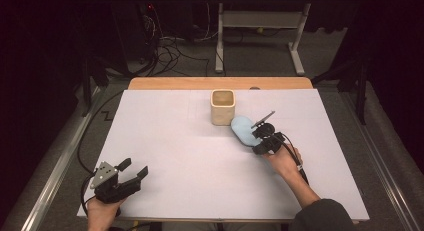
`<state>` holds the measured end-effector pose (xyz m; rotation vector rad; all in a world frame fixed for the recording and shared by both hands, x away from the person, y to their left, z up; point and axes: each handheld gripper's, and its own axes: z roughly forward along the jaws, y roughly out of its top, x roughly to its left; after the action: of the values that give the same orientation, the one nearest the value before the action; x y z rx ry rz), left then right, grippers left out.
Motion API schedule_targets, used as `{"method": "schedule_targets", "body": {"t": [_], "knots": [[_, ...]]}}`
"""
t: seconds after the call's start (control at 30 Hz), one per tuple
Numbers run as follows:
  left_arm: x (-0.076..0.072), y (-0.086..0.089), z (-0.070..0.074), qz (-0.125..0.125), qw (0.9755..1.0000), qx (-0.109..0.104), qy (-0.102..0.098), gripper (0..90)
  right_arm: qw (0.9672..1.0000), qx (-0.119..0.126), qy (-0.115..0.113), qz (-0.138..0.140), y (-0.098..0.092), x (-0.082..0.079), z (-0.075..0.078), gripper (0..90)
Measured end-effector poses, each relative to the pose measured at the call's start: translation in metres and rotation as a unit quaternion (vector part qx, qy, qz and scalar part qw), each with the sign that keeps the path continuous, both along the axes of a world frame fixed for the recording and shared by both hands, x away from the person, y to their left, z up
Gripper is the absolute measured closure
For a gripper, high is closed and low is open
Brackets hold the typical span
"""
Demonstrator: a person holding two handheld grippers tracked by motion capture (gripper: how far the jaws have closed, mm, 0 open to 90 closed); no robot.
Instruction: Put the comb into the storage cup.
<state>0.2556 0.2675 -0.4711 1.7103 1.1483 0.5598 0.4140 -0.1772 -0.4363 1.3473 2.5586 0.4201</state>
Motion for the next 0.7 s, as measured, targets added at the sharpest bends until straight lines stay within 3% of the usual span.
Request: {"method": "schedule_targets", "body": {"t": [0.7], "knots": [[-0.0011,-0.0004,0.0003,-0.002,1.0000,0.003,-0.006,30.1,0.9999,0.002,-0.001,0.015,-0.0042,-0.0012,0.0010,70.6]]}}
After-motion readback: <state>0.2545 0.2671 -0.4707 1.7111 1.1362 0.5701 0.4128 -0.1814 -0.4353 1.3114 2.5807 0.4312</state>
